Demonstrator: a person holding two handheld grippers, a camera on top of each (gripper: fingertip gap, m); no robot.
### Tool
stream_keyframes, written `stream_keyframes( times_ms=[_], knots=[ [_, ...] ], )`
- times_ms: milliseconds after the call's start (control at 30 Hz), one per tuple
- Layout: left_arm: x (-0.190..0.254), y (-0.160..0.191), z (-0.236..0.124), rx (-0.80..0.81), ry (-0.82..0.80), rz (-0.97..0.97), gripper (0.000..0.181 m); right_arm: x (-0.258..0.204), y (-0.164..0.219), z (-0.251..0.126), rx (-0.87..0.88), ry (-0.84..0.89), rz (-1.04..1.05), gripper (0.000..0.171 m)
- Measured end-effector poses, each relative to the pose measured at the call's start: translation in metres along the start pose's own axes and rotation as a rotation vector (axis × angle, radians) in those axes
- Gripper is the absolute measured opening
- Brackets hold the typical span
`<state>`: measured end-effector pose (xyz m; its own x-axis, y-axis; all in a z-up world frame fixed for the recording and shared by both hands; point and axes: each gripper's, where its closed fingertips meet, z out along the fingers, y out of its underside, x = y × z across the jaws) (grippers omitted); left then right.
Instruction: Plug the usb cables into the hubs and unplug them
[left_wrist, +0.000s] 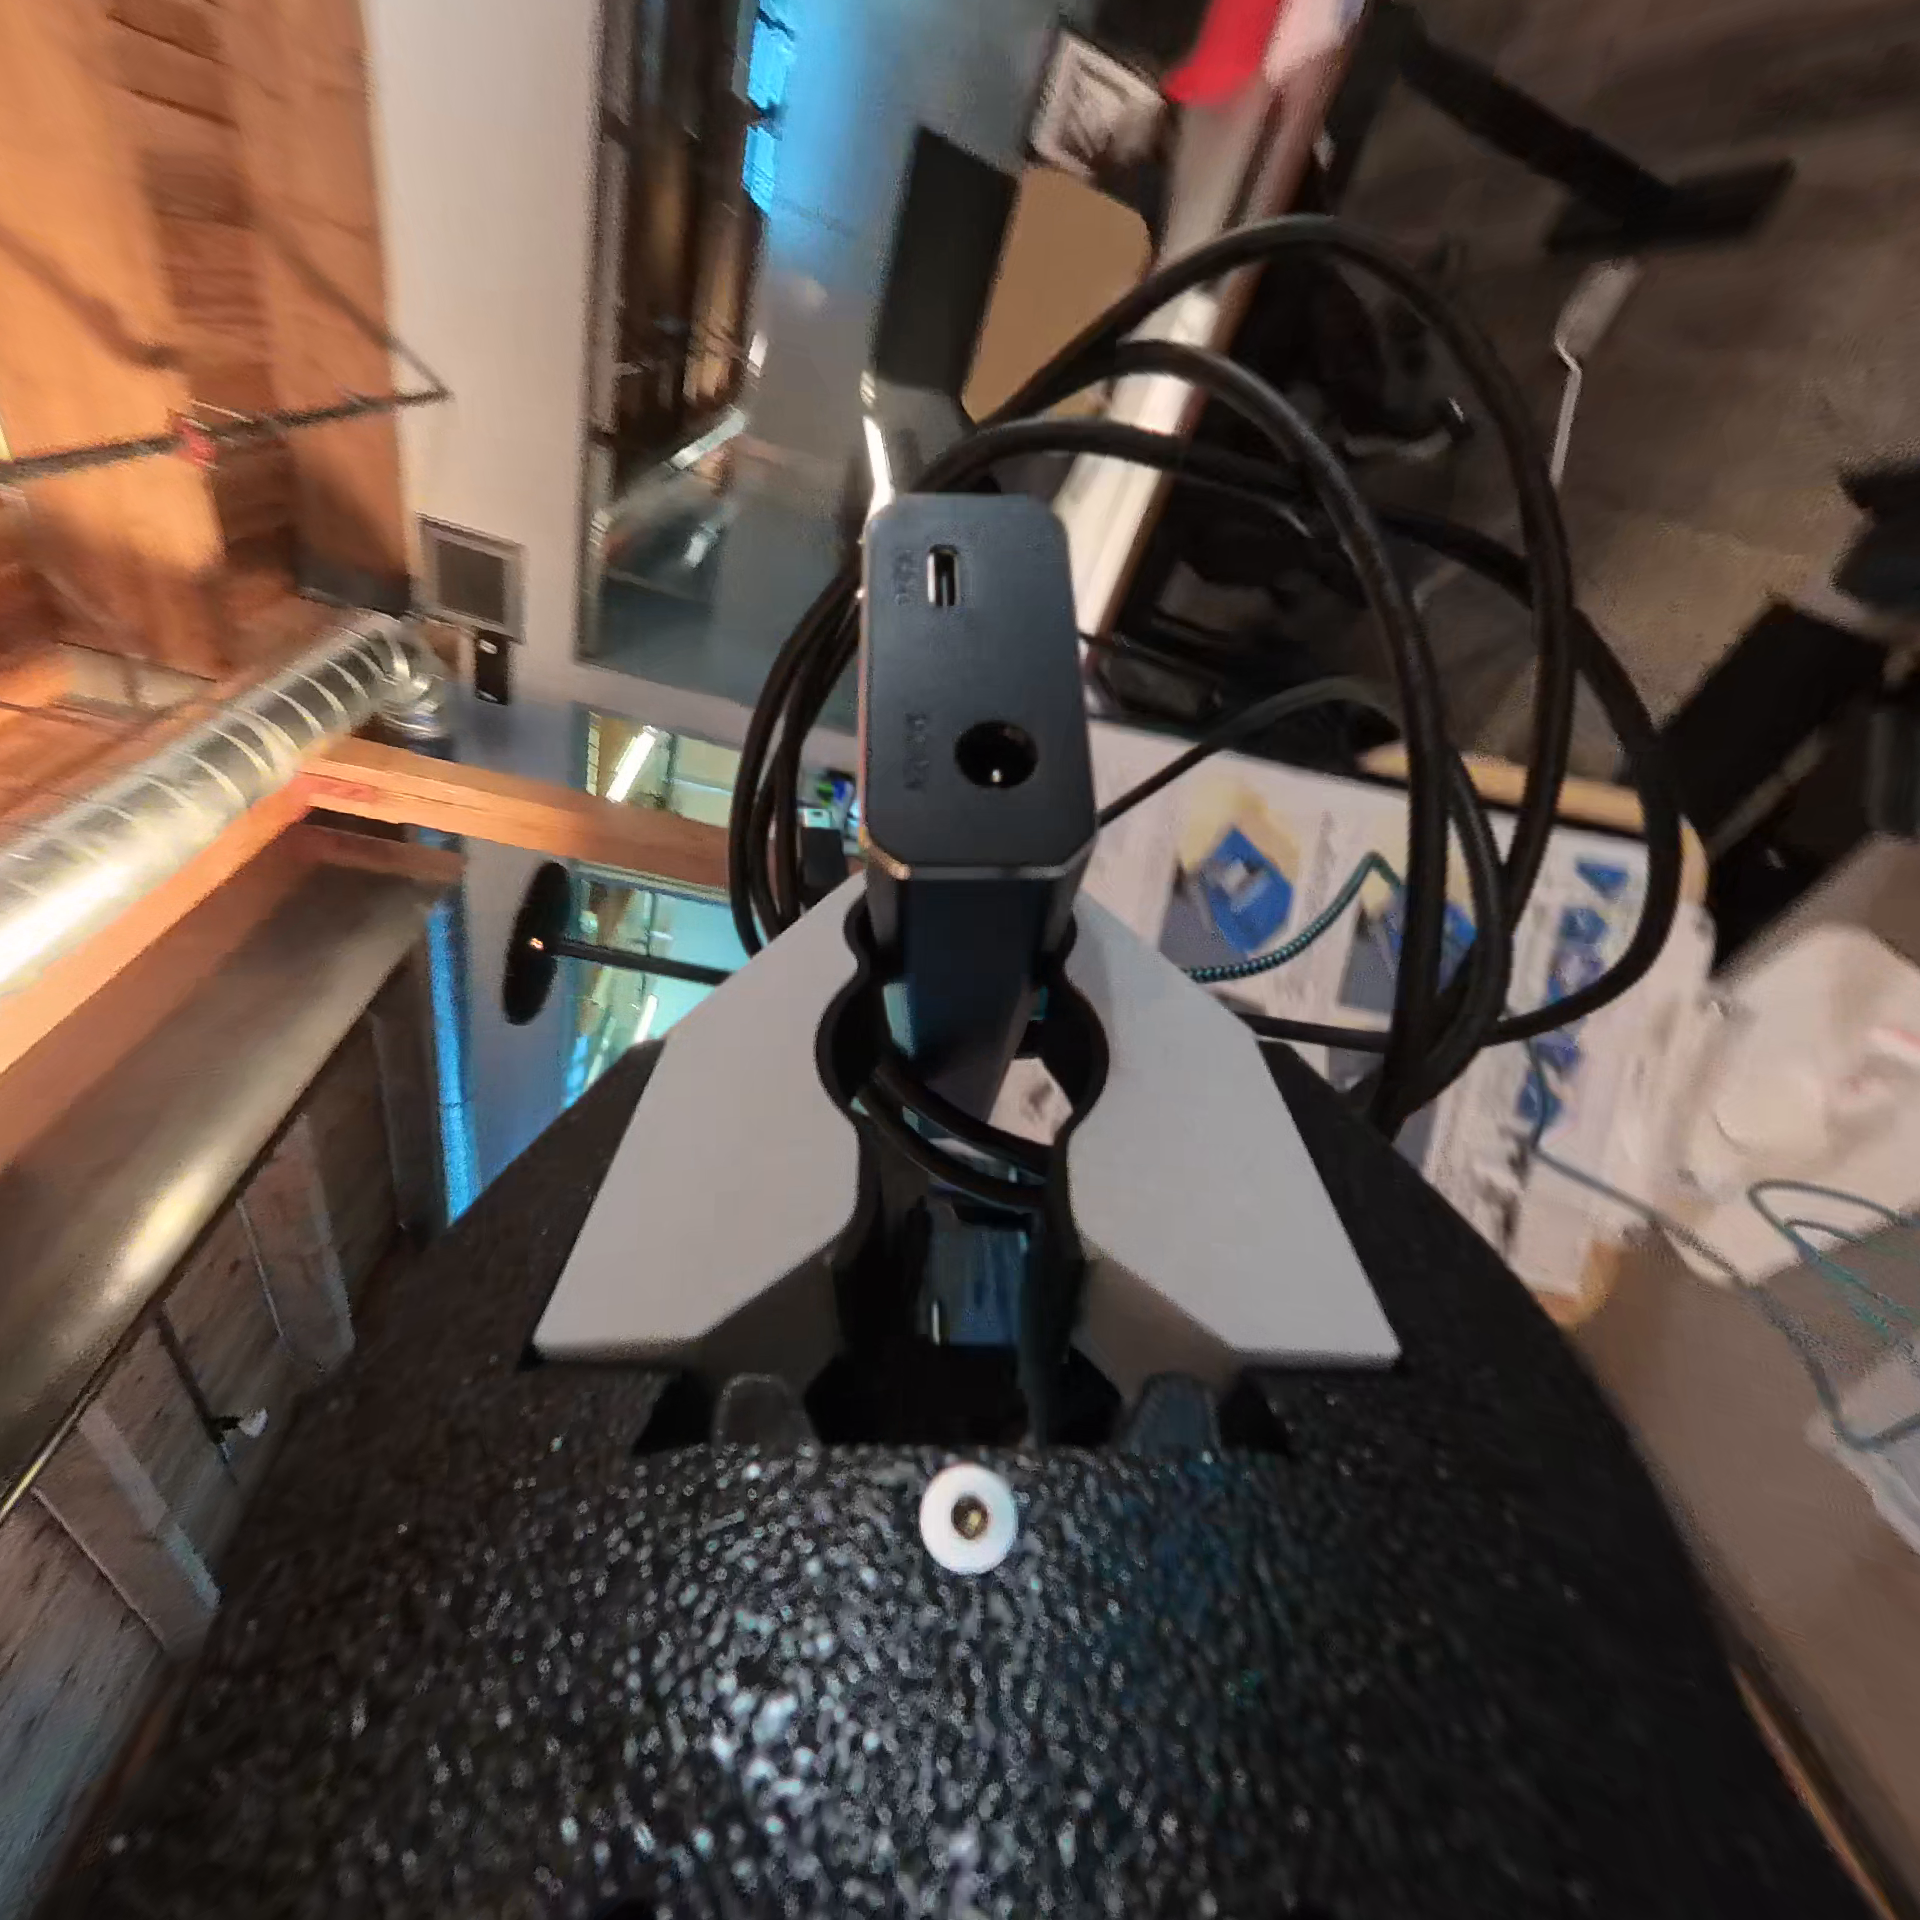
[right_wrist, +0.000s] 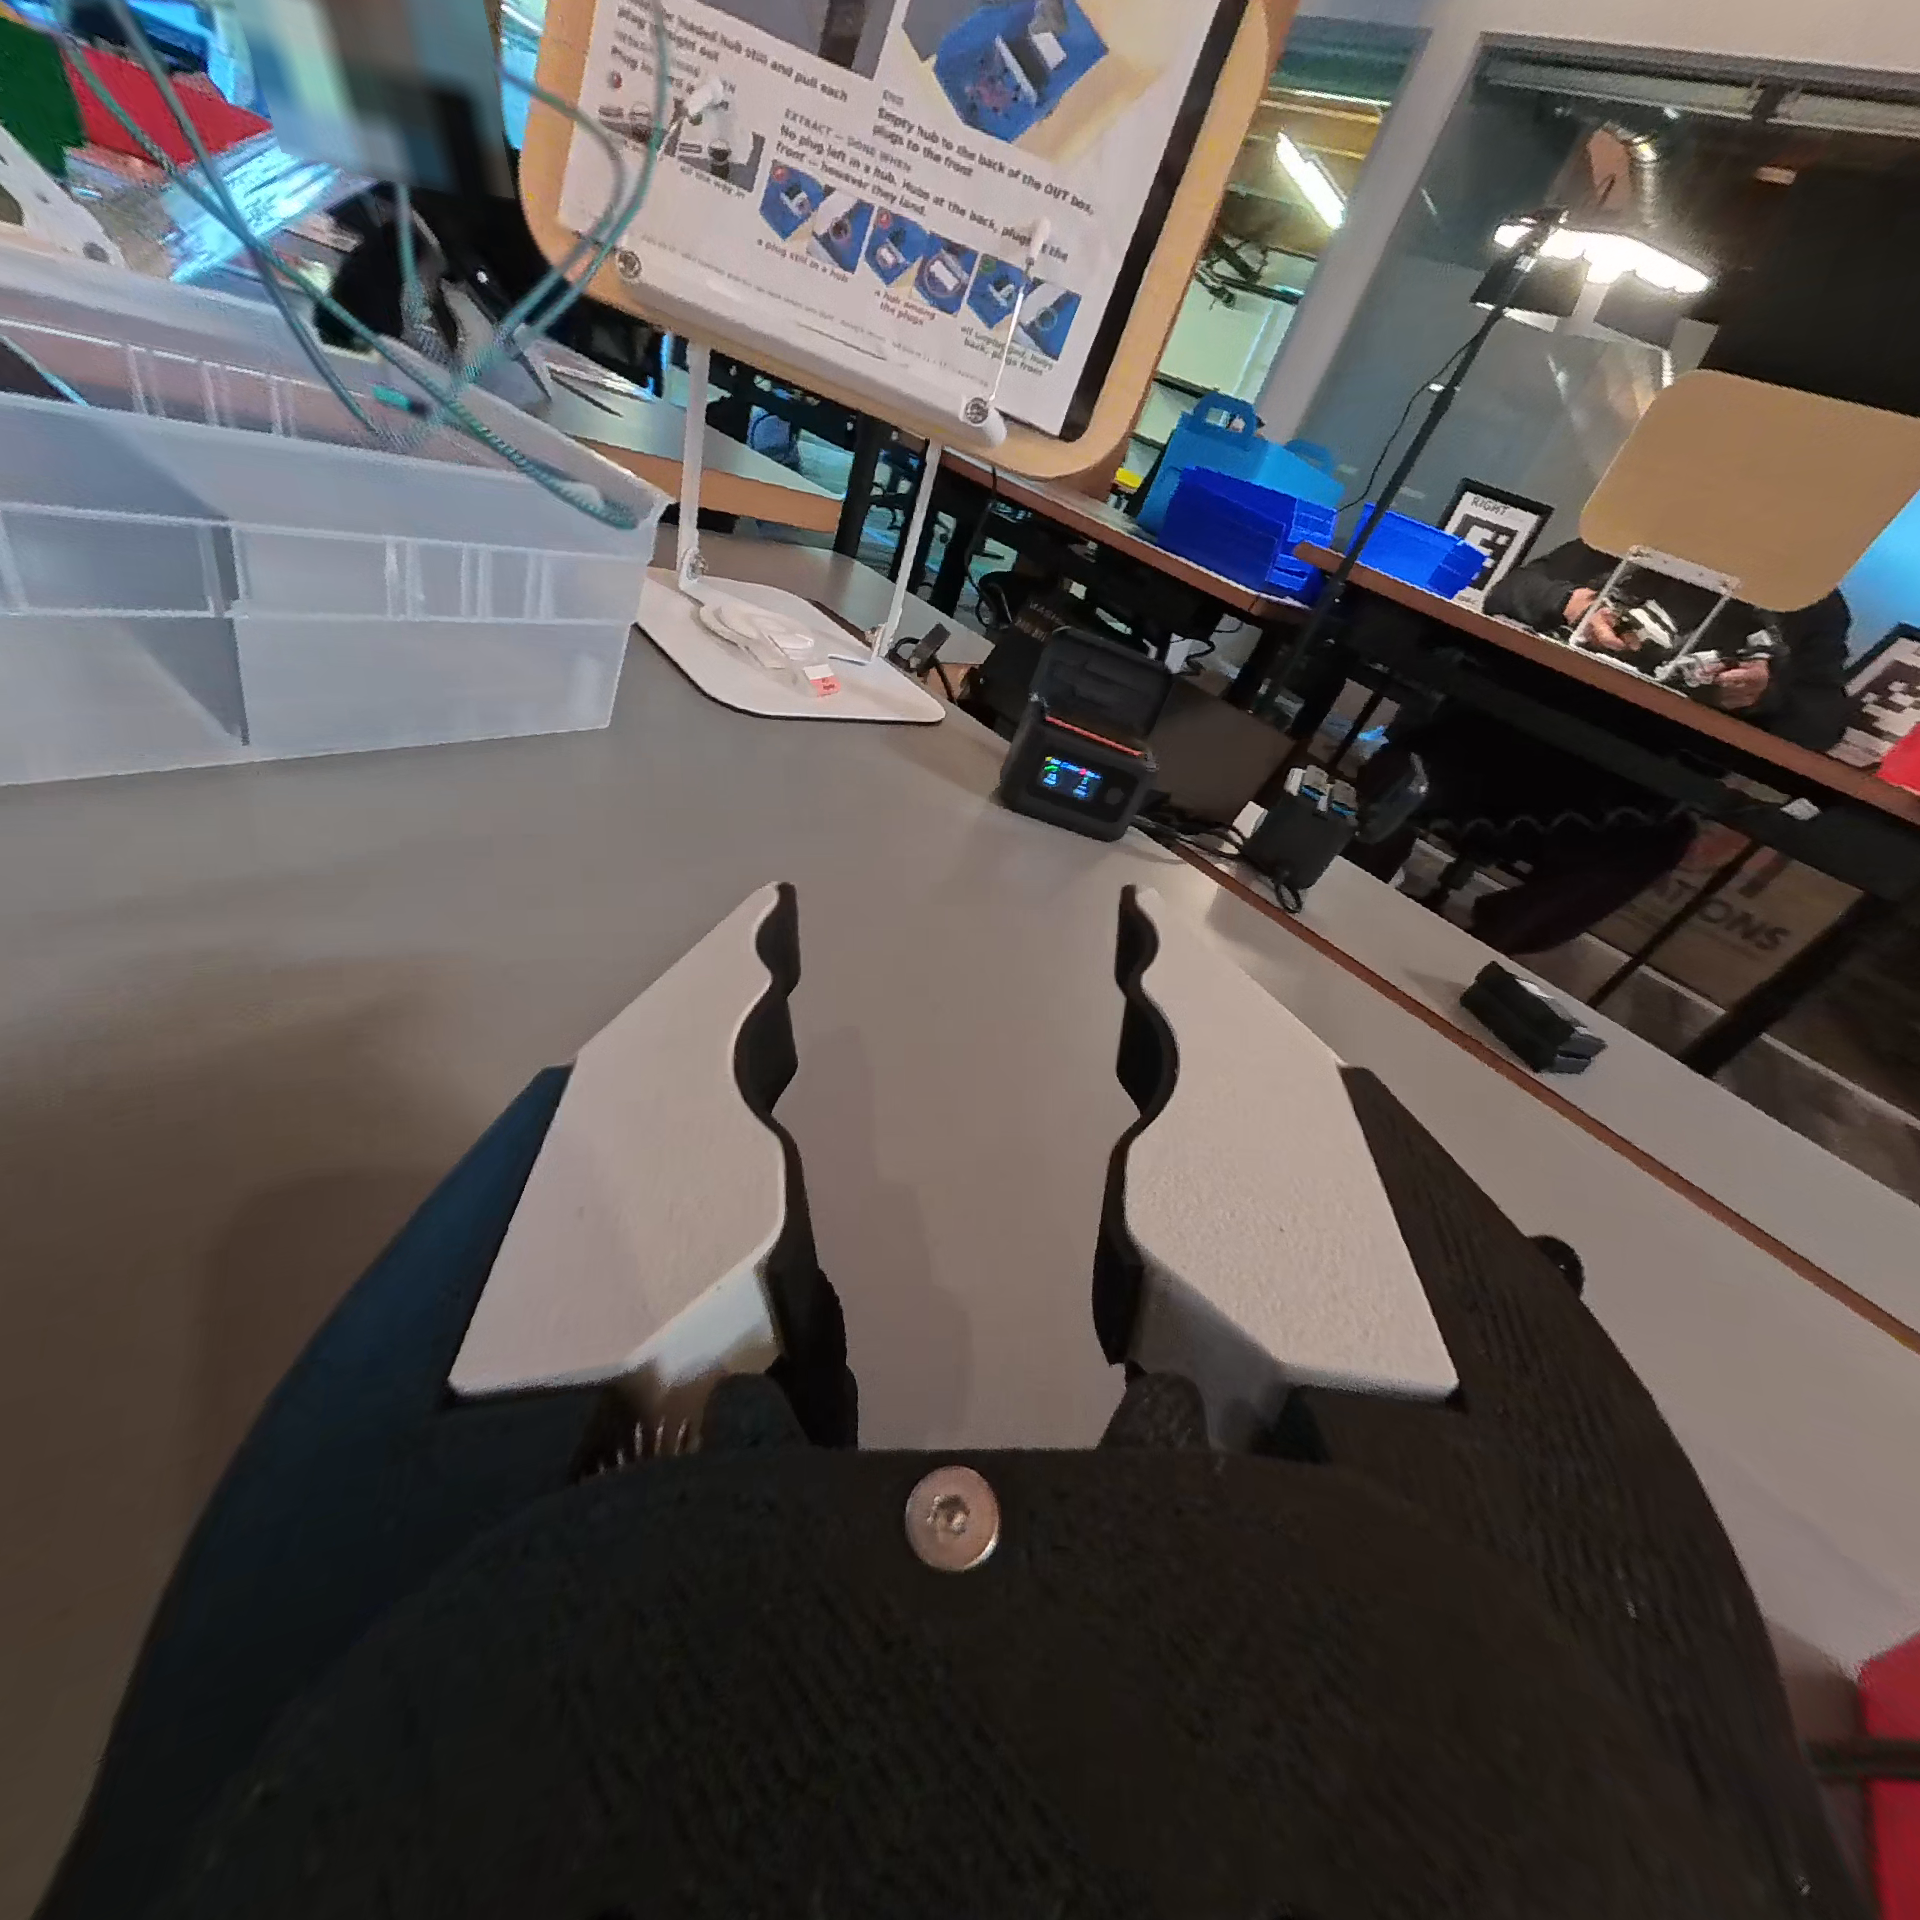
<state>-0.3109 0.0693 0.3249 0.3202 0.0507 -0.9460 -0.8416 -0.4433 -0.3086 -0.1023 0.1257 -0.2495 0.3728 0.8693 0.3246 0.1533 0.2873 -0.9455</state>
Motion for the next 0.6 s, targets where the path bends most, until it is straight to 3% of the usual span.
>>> stream_keyframes(
  times_ms=[133,233,400,600],
  knots=[
    [-0.024,-0.080,-0.006,0.087,-0.046,-0.078,0.025,0.013,-0.009,-0.007,0.034,0.056,0.002,0.061],
    [0.000,-0.122,0.000,0.127,0.086,-0.236,0.025,0.035,-0.036,-0.027,0.156,0.177,-0.034,0.068],
    [0.113,-0.154,0.035,0.183,0.447,-0.292,0.025,0.068,-0.076,-0.071,0.325,0.379,-0.076,0.068],
    [0.289,-0.117,0.086,0.076,0.773,-0.265,0.025,0.087,-0.090,-0.096,0.410,0.448,-0.024,0.068]
  ],
)
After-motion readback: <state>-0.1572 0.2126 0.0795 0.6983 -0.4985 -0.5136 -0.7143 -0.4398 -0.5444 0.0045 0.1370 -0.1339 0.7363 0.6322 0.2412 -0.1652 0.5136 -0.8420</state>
